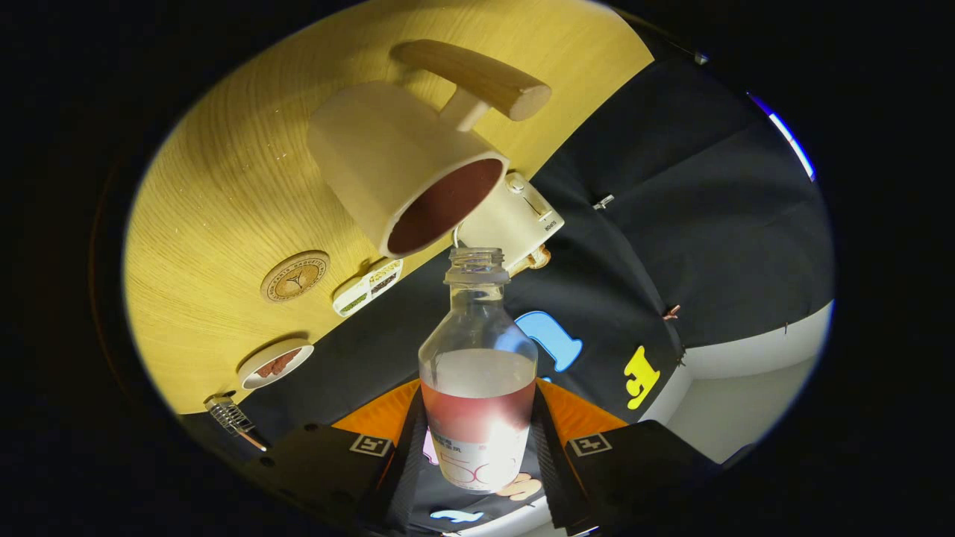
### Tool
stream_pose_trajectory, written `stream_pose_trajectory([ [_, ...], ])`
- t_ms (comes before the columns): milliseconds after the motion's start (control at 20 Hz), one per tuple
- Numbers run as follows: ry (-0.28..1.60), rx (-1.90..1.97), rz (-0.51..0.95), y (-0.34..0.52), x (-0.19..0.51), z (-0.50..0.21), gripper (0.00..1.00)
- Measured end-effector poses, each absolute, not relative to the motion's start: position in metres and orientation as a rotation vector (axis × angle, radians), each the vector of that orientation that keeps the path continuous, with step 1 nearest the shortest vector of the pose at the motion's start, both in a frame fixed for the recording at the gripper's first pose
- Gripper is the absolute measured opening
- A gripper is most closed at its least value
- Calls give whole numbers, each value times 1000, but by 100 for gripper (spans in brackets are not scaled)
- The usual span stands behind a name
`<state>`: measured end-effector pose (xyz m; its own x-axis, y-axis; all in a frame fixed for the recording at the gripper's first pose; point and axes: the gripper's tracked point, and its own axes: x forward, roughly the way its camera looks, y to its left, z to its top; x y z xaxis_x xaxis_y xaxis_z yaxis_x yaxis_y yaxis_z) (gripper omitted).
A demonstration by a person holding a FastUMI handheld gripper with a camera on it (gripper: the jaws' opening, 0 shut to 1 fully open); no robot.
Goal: Take the bottle from table, then pour the juice into the cup, finally place the bottle on the coaster
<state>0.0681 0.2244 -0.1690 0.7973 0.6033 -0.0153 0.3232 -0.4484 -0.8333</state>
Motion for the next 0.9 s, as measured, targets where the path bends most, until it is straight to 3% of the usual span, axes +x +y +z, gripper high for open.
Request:
stream_pose_trajectory([
  [500, -199, -1546, 448, 189, 71, -199, 71],
  [900, 57, -931, 504, 190, 55, -208, 72],
])
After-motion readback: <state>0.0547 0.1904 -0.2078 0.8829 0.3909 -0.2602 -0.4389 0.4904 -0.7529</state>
